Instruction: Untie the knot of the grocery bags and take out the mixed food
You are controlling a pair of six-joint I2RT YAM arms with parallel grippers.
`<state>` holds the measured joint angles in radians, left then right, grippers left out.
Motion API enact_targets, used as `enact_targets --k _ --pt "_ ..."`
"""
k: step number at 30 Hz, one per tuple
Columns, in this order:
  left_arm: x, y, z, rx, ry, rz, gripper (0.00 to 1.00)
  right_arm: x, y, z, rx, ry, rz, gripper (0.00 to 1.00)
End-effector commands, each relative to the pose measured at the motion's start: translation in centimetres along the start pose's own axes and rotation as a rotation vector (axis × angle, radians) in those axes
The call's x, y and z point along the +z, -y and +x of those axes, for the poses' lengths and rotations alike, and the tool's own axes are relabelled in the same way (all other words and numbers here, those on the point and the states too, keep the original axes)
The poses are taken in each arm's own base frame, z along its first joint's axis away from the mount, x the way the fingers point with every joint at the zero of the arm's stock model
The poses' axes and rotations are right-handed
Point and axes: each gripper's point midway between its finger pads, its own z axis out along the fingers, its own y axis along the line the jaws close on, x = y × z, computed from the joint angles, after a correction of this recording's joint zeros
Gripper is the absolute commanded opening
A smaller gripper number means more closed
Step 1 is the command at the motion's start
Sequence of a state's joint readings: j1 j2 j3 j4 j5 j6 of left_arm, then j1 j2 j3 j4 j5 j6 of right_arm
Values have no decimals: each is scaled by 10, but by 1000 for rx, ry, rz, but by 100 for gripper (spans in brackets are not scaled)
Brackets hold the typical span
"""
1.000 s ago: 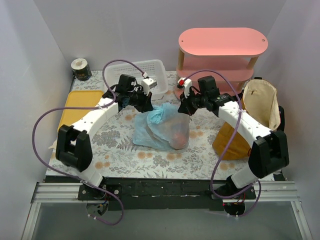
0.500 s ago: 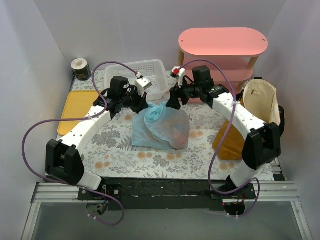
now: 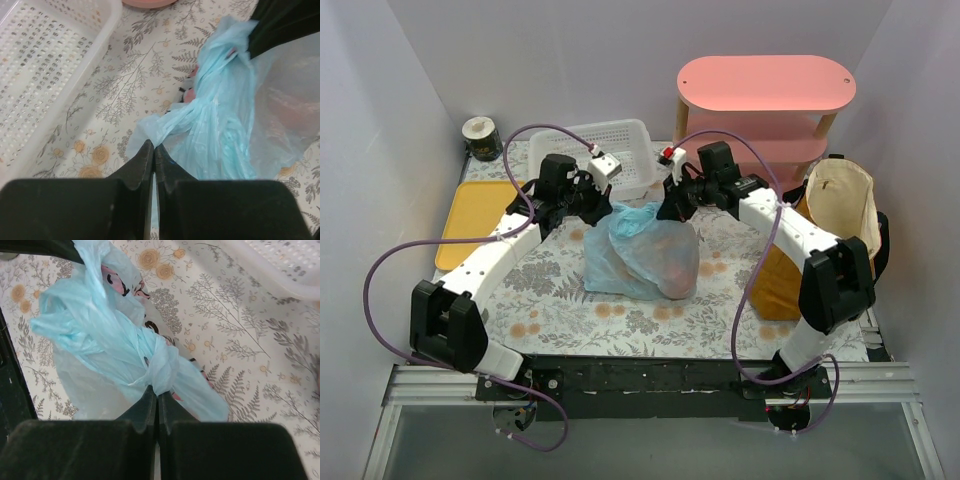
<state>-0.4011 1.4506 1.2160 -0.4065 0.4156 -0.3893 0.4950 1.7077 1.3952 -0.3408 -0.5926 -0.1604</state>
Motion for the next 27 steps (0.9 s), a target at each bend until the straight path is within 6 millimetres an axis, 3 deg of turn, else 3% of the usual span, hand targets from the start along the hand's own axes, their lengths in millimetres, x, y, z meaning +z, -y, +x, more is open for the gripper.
enact_targets --k 1,4,8,11,12,13,15,16,18,19,22,24,25,27 --pt "-23 -26 8 32 1 -168 0 -48 3 -33 -58 125 109 1" --pt "-29 -38 27 26 -23 -226 0 -71 14 -30 -26 152 169 1" --pt "-40 -45 30 24 -6 -283 0 -87 17 -13 -12 135 197 8" --pt "-43 -44 17 11 25 -275 0 -91 8 -7 -31 128 179 30" --pt "-42 -42 12 7 35 -262 0 -94 6 -14 -48 142 175 46" --pt "-43 -43 4 6 52 -263 3 -96 5 -20 -62 154 172 52" --pt "-44 -43 -16 3 87 -249 17 -101 2 -44 -102 192 161 62" --pt "-45 -42 -21 0 93 -239 52 -102 2 -53 -117 205 158 63" --pt "-49 -39 -42 -3 136 -215 66 -99 3 -66 -150 212 142 68" --pt "-47 -37 -43 -7 134 -200 71 -104 1 -83 -195 236 145 68" --pt "-50 -29 -62 -15 172 -147 79 -91 -1 -96 -301 215 136 69" --pt "-54 -27 -76 -34 201 -139 82 -75 1 -95 -365 183 112 69" --pt "-53 -28 -77 -45 198 -142 83 -71 -6 -96 -389 165 82 69" --pt "-54 -30 -81 -70 203 -157 84 -55 -1 -87 -446 113 52 69"
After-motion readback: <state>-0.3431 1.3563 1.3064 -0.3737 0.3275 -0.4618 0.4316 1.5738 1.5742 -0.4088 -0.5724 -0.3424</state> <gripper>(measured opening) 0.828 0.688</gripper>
